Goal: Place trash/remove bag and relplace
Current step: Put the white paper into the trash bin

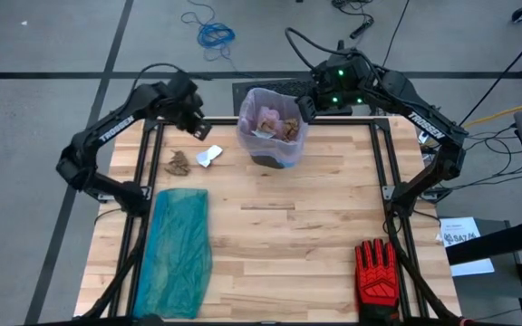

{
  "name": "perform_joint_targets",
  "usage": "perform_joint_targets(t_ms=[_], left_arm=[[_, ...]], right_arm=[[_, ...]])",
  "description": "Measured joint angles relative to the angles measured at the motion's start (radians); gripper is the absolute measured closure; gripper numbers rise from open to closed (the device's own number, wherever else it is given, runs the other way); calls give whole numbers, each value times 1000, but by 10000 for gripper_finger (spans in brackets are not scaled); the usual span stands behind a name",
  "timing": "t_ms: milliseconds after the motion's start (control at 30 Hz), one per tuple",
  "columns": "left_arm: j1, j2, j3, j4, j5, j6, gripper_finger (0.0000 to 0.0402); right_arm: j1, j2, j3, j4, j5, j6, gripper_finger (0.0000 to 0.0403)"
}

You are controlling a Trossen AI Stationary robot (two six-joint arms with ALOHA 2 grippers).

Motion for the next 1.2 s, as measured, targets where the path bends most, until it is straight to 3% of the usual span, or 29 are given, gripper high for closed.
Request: perform_joint_targets(t_ms=[100, 400, 800, 1200], left_arm=[[39, -10, -115, 6, 79, -2, 400], [55, 50, -309, 113, 64, 20, 377], [56, 190, -317, 212, 20, 13, 256], [56, 308, -317, 213, -2, 23, 237]], right_arm=[[2, 0, 0, 1, 0, 0, 403], [2, 0, 0, 3, 0, 0, 403], [19, 0, 0, 3, 1, 3, 403], [56, 0, 0, 3, 1, 32, 403]])
